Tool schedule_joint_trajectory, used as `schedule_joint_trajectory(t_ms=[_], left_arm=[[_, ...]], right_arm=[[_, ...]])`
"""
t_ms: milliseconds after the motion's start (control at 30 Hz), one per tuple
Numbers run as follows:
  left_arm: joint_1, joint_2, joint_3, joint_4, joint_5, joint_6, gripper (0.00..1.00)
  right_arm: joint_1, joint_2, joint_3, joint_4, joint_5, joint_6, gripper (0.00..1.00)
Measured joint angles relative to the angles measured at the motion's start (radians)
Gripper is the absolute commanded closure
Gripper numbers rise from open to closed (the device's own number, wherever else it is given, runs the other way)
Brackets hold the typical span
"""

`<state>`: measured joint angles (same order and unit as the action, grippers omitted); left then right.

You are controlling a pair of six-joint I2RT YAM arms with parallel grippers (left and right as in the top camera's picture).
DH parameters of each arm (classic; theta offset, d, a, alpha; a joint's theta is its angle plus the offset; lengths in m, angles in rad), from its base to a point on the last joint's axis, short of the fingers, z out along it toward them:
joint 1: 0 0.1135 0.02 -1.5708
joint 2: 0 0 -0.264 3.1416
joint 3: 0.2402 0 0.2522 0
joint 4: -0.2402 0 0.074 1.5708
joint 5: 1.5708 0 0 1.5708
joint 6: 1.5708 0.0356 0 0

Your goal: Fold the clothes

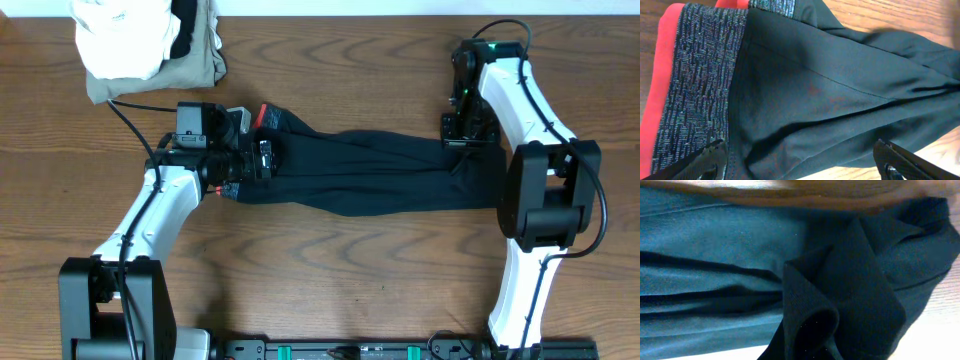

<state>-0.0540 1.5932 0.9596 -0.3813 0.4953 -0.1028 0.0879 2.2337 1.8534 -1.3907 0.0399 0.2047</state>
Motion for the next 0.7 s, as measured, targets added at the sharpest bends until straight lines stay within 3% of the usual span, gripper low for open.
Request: schedule_joint_trajectory(t_ms=[267,300,400,467,567,700], left_arm=[[0.0,0.0,0.0,0.0,0.0,0.0,0.05],[0.0,0.0,0.0,0.0,0.0,0.0,0.05],[0.0,0.0,0.0,0.0,0.0,0.0,0.05],[0.0,0.0,0.0,0.0,0.0,0.0,0.05],[0.0,0.0,0.0,0.0,0.0,0.0,0.05],[0.0,0.0,0.0,0.0,0.0,0.0,0.05]], right_arm=[[0.047,0.0,-0.003,0.015,-0.007,0.001,0.98],[0.058,0.0,-0.003,0.018,-0.008,0.001,0.94],[0.084,0.0,-0.003,0.02,-0.013,0.011,0.56],[0.098,0.0,-0.003,0.022,-0.018,0.011,0.45],[0.108,0.0,-0.003,0.02,-0.021,0.01,0.44],[0.107,0.0,-0.003,0.018,-0.02,0.008,0.56]])
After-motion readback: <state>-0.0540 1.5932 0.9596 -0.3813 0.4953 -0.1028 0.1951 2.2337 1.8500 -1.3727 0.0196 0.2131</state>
